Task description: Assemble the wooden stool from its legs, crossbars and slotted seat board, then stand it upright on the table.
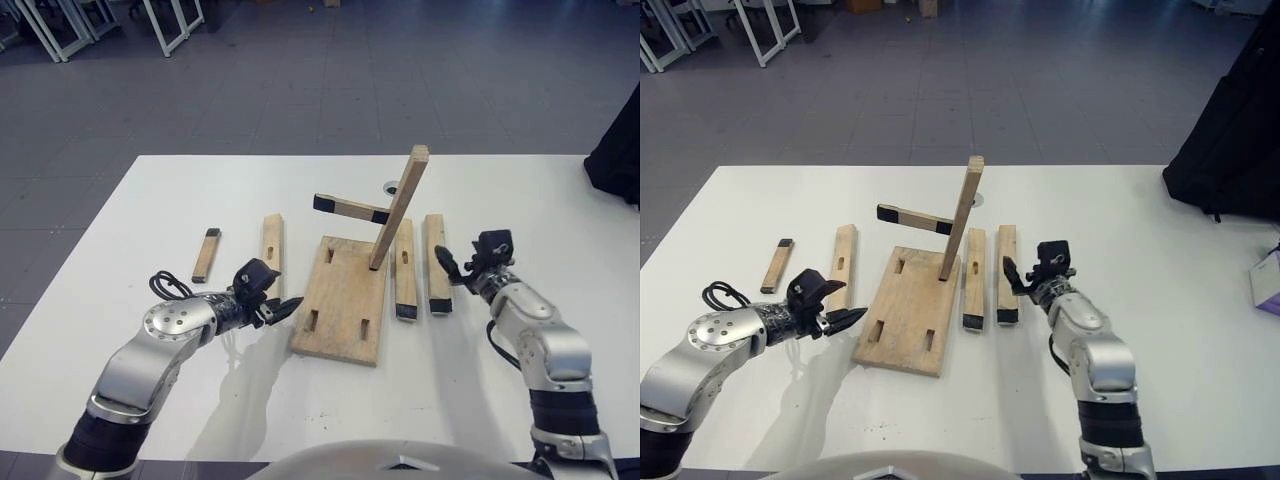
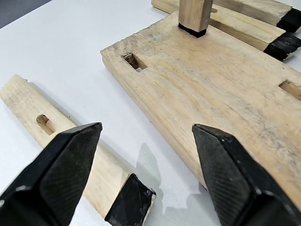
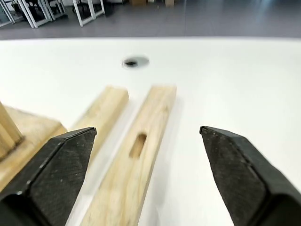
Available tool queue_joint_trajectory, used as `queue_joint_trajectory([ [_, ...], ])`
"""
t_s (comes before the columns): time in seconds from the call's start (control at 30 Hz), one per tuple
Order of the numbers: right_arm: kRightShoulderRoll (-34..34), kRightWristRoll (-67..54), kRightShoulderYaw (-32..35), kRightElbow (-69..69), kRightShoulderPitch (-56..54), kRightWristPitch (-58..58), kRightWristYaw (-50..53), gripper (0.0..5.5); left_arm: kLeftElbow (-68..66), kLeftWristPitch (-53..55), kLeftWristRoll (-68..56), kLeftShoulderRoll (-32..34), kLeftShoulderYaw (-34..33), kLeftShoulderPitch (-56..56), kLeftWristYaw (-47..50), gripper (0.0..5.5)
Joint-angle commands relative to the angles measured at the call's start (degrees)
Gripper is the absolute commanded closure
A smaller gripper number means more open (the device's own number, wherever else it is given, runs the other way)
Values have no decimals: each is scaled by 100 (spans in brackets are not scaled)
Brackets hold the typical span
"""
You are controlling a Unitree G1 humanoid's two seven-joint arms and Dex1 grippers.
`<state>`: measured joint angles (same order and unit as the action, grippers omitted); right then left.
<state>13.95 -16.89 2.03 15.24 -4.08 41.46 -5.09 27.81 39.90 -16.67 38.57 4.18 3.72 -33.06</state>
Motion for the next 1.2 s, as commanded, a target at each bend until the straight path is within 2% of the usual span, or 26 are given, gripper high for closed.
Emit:
queue_joint_trajectory([
  [0.03, -317, -26, 6, 310, 84, 848, 372, 144, 5, -5, 152, -215, 104, -12, 241, 194],
  [0.17, -416, 73, -108, 305, 46, 1417, 512, 144, 19, 43, 251, -349, 254, -56, 342, 194],
  [0.4, -347, 250, -84, 135, 85, 1676, 494, 274, 45, 28, 414, -485, 440, 52, 444, 194],
  [0.57, -370, 253, 211, -105, -145, 1188, 389, 347, -94, -81, 491, -566, 462, -44, 470, 194],
  [0.67, -436, 143, 633, -252, -460, 579, 356, 348, -243, -171, 497, -675, 409, -154, 488, 194],
  [0.8, -235, 232, 510, 48, -546, -10, 31, 348, -362, -265, 541, -741, 398, -248, 511, 194],
  [0.97, -628, -340, 624, 644, -752, -492, -277, 348, -377, -535, 431, -968, 243, -376, 568, 194],
  [1.03, -751, -773, 775, 747, -1000, -879, -624, 348, -139, -995, -8, -1285, -119, -566, 464, 194],
  [1.2, -438, -1509, 1141, 503, -1531, -1381, -1475, 348, 85, -1547, -1357, -1920, -834, -1136, 175, 194],
])
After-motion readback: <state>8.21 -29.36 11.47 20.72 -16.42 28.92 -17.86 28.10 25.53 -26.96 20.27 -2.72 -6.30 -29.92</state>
